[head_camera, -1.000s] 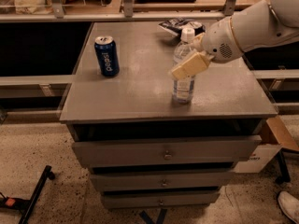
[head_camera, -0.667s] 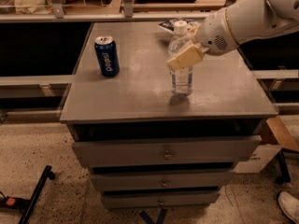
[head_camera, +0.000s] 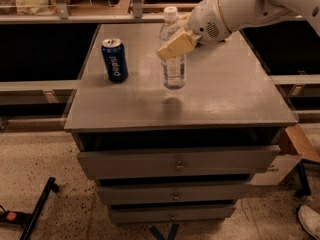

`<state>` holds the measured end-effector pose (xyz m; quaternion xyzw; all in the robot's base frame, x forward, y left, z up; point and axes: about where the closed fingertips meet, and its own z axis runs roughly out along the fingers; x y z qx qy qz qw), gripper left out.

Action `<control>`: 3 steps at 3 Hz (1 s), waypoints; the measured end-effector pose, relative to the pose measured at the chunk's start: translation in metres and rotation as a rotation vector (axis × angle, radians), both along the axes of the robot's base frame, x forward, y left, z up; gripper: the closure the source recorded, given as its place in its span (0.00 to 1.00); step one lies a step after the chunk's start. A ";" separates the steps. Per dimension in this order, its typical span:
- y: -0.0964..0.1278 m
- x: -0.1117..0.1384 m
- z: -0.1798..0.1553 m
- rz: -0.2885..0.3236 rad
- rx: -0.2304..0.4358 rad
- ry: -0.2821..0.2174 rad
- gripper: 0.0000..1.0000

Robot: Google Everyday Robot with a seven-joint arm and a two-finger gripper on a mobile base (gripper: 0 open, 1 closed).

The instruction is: Move blue plastic bottle near pepsi can

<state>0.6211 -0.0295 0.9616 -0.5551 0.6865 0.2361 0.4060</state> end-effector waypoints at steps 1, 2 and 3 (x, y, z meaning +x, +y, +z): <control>0.034 0.009 0.009 0.033 0.061 -0.008 1.00; 0.066 0.013 0.014 0.073 0.120 -0.021 1.00; 0.088 0.017 0.010 0.106 0.147 -0.039 1.00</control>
Offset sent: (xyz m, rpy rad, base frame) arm 0.0177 0.0994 0.0216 0.1948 -0.0416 0.1138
